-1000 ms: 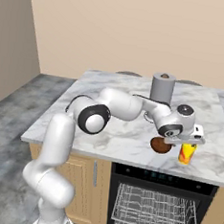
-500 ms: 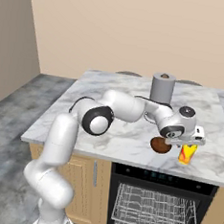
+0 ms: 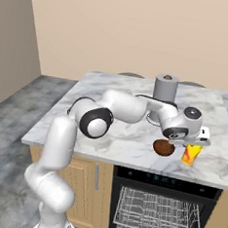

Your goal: Pick up the cup and bowl from the counter, place them in the dishwasher, and close the dishwasher door.

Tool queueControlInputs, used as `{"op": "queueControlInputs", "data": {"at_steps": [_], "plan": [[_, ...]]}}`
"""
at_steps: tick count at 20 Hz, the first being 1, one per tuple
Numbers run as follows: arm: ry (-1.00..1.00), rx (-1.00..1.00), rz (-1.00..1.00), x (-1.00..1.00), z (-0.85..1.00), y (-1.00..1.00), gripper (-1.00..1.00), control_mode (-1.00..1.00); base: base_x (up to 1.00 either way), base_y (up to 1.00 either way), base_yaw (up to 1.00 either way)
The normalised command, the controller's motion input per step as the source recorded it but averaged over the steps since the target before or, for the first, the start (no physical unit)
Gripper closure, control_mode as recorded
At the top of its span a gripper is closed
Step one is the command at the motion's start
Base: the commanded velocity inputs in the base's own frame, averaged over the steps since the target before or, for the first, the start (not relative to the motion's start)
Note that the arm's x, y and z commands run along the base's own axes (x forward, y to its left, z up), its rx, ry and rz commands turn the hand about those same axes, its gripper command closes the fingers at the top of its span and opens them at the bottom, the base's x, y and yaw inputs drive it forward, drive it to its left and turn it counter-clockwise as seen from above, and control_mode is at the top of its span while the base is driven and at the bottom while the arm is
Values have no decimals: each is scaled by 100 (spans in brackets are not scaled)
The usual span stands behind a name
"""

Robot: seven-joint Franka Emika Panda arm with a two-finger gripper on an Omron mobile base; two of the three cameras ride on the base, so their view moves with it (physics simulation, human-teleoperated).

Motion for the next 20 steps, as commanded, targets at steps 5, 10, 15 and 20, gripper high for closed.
{"op": "queueControlInputs", "data": {"at_steps": [5, 10, 15, 20], "plan": [[-11, 0, 0, -26, 14, 34, 100, -100, 0, 0, 0], [-16, 0, -1, -51, 7, 49, 100, -100, 0, 0, 0], [-20, 0, -13, -67, 5, 30, 100, -100, 0, 0, 0], [-17, 2, -20, -60, 1, 0, 100, -100, 0, 0, 0]]}}
